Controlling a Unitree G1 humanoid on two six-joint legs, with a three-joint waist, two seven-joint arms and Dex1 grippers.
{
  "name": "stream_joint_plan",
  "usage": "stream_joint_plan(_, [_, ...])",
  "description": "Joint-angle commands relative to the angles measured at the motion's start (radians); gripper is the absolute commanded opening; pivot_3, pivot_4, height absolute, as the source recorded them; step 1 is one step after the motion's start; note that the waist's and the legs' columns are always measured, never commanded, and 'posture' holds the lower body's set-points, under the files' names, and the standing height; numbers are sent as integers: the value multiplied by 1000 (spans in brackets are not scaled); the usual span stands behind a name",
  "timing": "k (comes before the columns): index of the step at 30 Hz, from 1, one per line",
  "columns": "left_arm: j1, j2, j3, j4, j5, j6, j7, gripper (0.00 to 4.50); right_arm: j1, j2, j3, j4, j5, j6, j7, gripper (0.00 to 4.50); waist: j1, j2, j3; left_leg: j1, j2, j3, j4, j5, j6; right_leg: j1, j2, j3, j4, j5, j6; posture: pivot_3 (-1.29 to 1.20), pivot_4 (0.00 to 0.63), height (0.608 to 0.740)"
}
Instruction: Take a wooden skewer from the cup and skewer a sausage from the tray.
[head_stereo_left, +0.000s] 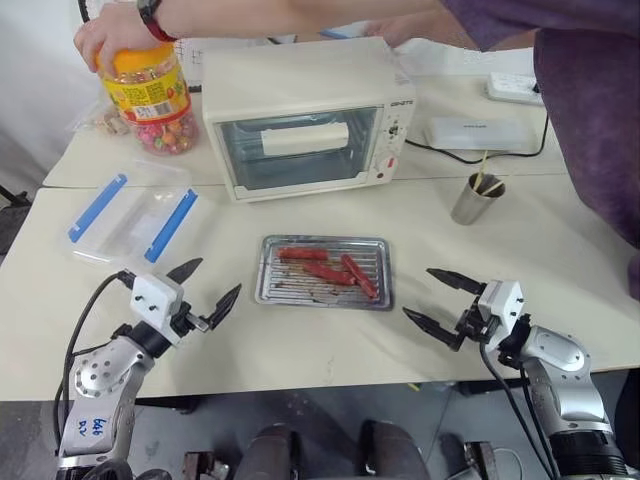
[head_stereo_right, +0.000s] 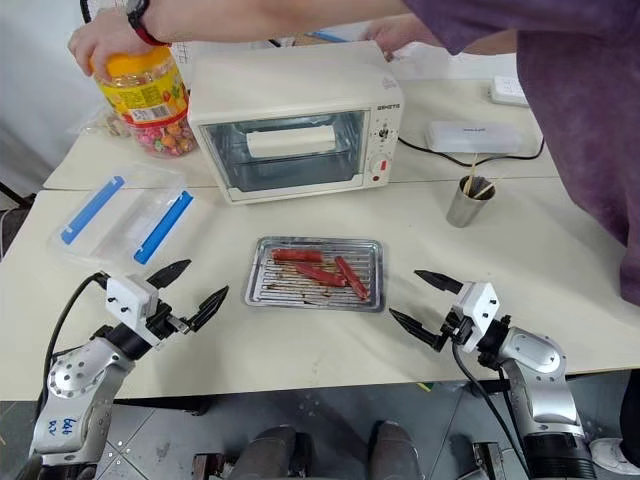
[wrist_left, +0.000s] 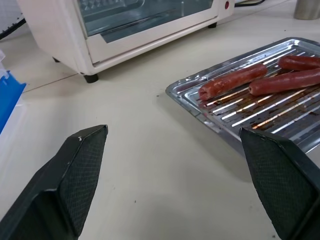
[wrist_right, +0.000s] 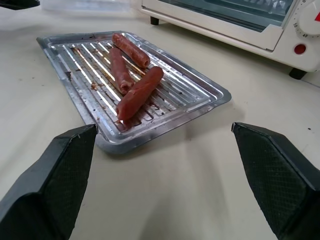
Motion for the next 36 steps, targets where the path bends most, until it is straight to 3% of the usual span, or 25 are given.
stream_joint_plan(1, [-12, 10, -5, 1, 1, -5, -9, 4468, 19, 6, -6, -16, 18, -17, 7, 4500, 0, 0, 0, 0, 0, 0, 0, 0, 0, 0, 0, 0, 0, 0, 0, 0, 150, 740])
stream_joint_plan(15, [-67, -13, 21, 27, -59, 39, 14, 4468, 61, 21, -2, -49, 12, -15, -9, 4500, -2, 0, 0, 0, 0, 0, 0, 0, 0, 0, 0, 0, 0, 0, 0, 0, 150, 740])
stream_joint_plan(36, [-44, 4, -10, 35, -25, 14, -46, 4468, 127, 30, 0, -90, 13, -18, -37, 4500, -3, 0, 0, 0, 0, 0, 0, 0, 0, 0, 0, 0, 0, 0, 0, 0, 150, 740])
